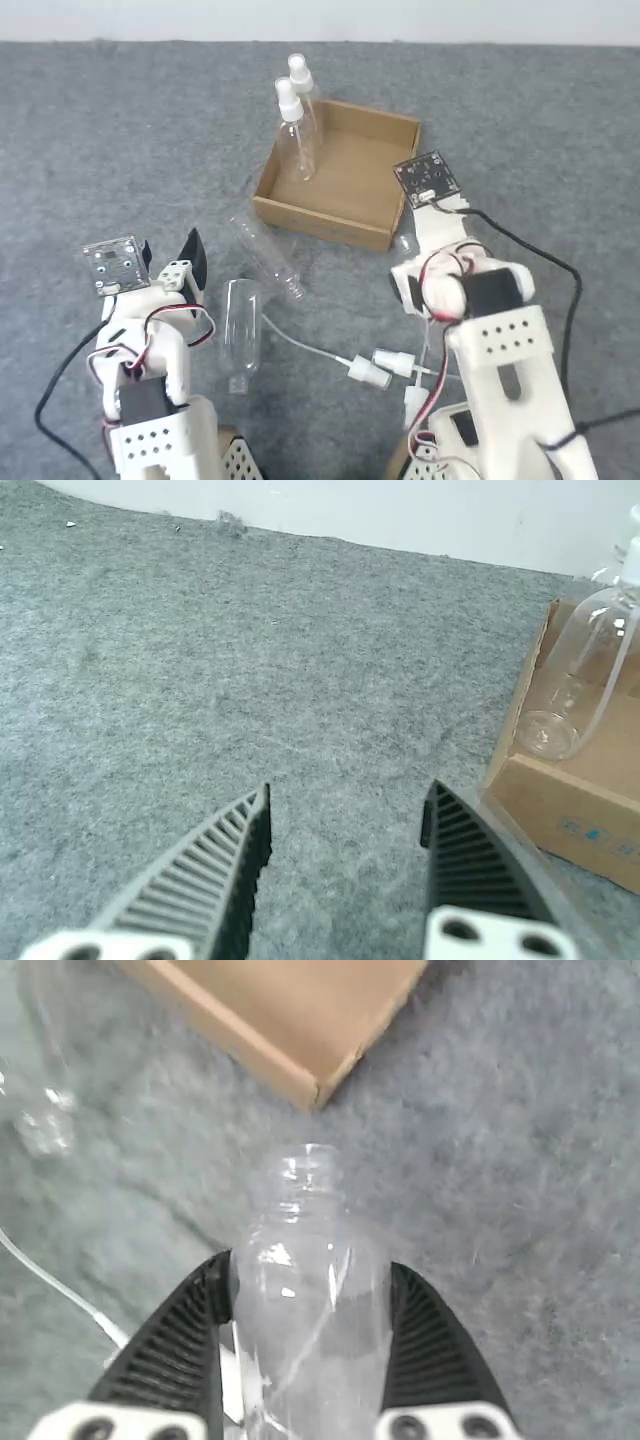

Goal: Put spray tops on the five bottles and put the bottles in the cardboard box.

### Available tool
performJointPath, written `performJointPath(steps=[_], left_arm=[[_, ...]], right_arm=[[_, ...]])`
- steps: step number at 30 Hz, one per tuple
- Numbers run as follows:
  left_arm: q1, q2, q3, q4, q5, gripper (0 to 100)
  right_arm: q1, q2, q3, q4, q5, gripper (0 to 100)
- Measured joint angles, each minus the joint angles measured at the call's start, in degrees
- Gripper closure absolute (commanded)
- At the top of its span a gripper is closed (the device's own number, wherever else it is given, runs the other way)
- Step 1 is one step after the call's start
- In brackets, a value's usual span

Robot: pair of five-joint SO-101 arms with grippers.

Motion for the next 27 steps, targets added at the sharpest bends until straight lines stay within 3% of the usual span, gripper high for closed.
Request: performJointPath(steps=[5, 13, 27], left_arm=[[0.0, 0.0, 0.0, 0.0, 0.0, 77], [0.0, 0.0, 0.0, 0.0, 0.0, 77], [0.0, 0.0, 0.0, 0.0, 0.0, 77]], right_arm=[[-0.4, -4.5, 0.0, 0.1, -4.4, 98.1], [-0.4, -13.2, 3.3, -0.2, -5.4, 98.1], [-0.5, -22.2, 17.3, -11.7, -8.6, 98.2]])
